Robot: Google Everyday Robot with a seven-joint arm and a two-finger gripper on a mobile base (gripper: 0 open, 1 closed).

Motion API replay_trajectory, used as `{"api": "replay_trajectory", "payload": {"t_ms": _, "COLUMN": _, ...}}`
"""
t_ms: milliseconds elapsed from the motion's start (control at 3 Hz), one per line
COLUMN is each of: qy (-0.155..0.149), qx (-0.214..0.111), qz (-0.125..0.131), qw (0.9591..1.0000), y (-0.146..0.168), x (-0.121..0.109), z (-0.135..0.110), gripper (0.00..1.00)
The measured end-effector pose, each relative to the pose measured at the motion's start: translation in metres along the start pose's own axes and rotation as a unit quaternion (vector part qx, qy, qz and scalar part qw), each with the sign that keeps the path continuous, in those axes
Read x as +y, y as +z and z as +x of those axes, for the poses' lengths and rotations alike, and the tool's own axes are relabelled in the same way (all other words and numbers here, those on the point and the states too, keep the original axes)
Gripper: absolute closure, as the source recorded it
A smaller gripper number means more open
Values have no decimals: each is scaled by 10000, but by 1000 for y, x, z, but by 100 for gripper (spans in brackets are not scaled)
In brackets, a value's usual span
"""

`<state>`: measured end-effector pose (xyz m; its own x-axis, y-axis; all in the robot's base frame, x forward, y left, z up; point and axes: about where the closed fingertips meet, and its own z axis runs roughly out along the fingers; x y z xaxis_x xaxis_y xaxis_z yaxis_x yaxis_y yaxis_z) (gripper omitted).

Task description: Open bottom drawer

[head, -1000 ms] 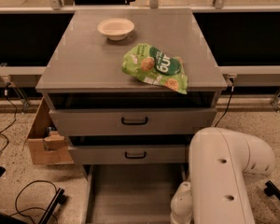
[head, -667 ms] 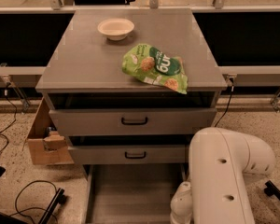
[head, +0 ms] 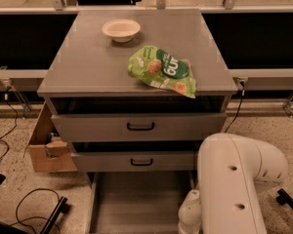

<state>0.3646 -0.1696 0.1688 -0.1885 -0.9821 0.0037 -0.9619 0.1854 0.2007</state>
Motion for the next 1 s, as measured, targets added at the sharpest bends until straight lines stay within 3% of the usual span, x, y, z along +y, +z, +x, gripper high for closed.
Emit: {"api": "replay_trajectory", "payload": {"t_ms": 1000, "qy": 0, "qx": 0, "qz": -1, "qw": 10000, "y": 0, "x": -1, "z": 0, "gripper": 5}}
